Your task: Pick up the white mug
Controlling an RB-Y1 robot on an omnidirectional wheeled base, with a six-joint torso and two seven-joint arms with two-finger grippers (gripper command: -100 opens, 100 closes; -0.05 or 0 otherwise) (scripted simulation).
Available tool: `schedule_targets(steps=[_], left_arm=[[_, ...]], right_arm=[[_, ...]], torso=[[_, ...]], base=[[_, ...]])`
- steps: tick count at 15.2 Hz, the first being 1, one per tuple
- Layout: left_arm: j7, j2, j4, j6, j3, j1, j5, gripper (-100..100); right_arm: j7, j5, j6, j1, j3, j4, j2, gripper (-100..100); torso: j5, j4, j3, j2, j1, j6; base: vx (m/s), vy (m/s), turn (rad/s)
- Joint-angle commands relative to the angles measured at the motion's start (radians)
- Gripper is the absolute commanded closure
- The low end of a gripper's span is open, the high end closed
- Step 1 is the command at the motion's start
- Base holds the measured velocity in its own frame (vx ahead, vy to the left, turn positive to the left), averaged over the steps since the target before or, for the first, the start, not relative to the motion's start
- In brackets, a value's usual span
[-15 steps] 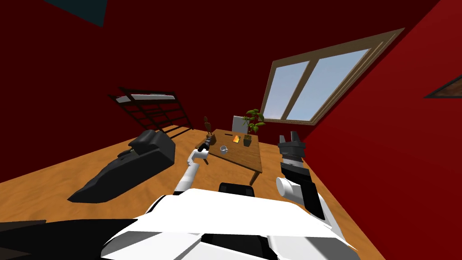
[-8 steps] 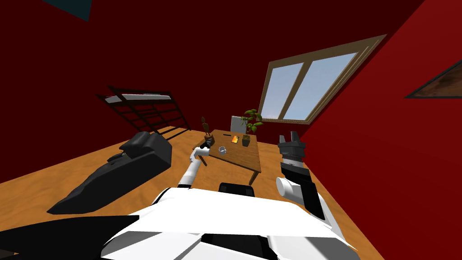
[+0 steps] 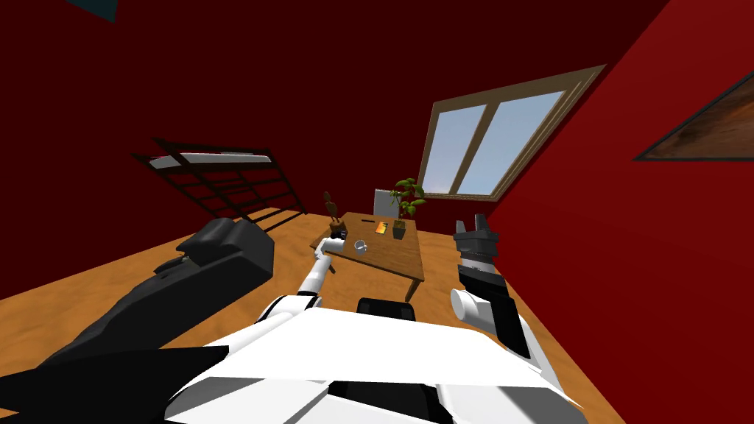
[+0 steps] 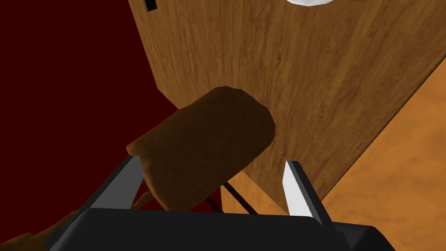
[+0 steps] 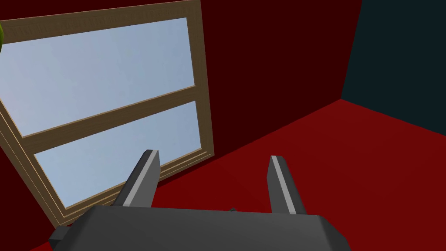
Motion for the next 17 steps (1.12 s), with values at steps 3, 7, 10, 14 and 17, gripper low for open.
schedule_targets(steps=[3,7,10,14,17], left_arm=[[0.005,-0.003,0.067,0.067,0.007,-0.041,0.006,-100],[0.009,-0.007,0.117,0.12,0.012,-0.072,0.012,-100],[0.016,-0.015,0.196,0.2,0.022,-0.132,0.022,-100],[0.019,-0.019,0.257,0.268,0.026,-0.159,0.028,-100],[0.022,-0.024,0.3,0.312,0.03,-0.185,0.033,-100]], right_arm=[[0.0,0.0,0.0,0.0,0.0,0.0,0.0,0],[0.0,0.0,0.0,0.0,0.0,0.0,0.0,0],[0.0,0.0,0.0,0.0,0.0,0.0,0.0,0],[0.0,0.0,0.0,0.0,0.0,0.0,0.0,0],[0.0,0.0,0.0,0.0,0.0,0.0,0.0,0]], torso=[[0.0,0.0,0.0,0.0,0.0,0.0],[0.0,0.0,0.0,0.0,0.0,0.0],[0.0,0.0,0.0,0.0,0.0,0.0],[0.0,0.0,0.0,0.0,0.0,0.0],[0.0,0.0,0.0,-0.001,0.0,0.0]], base=[[0.019,0.001,-0.078],[0.017,0.0,-0.048],[0.019,-0.003,-0.095],[0.024,0.003,-0.057],[0.025,0.006,-0.068]])
